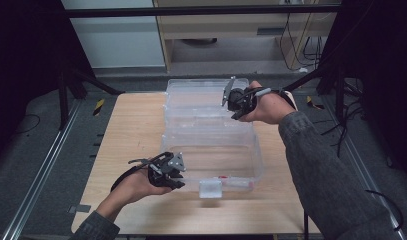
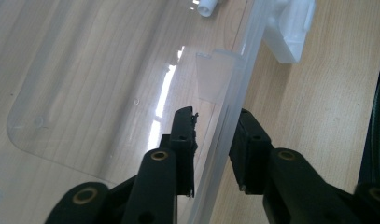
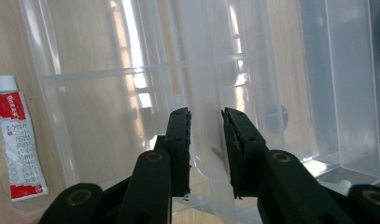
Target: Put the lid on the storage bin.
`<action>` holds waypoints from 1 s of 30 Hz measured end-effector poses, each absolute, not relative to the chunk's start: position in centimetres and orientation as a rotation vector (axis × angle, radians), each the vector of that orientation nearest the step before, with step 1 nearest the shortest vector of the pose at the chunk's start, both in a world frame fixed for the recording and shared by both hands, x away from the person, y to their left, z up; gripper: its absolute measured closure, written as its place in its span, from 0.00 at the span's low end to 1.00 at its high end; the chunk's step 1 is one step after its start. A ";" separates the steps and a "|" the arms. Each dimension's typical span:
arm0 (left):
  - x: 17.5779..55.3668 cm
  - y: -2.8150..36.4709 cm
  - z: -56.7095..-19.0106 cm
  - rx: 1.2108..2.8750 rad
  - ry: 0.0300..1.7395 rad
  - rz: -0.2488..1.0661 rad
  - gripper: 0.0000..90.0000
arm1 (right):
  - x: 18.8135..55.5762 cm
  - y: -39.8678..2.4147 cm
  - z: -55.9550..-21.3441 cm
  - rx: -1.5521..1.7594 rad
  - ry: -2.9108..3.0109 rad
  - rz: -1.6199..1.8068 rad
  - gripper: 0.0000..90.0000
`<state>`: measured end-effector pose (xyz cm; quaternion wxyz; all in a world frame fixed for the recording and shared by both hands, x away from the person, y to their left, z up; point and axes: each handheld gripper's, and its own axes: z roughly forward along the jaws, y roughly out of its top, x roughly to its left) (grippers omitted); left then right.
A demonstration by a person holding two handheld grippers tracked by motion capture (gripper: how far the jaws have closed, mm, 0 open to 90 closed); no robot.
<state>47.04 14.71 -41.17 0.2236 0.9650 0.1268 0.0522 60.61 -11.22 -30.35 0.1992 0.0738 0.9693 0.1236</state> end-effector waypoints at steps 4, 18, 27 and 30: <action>47.0 14.7 -41.1 2.663 0.348 0.141 0.86 | 60.6 -11.0 -30.3 0.192 2.711 0.347 0.78; 46.7 14.6 -41.2 2.659 0.359 0.170 0.87 | 60.7 -11.0 -30.0 0.177 2.711 0.342 0.89; 46.5 14.6 -41.2 2.646 0.391 0.184 0.86 | 60.3 -10.8 -29.9 0.153 2.710 0.368 0.92; 46.4 14.6 -41.2 2.642 0.405 0.201 0.86 | 59.9 -10.7 -29.7 0.160 2.715 0.384 0.94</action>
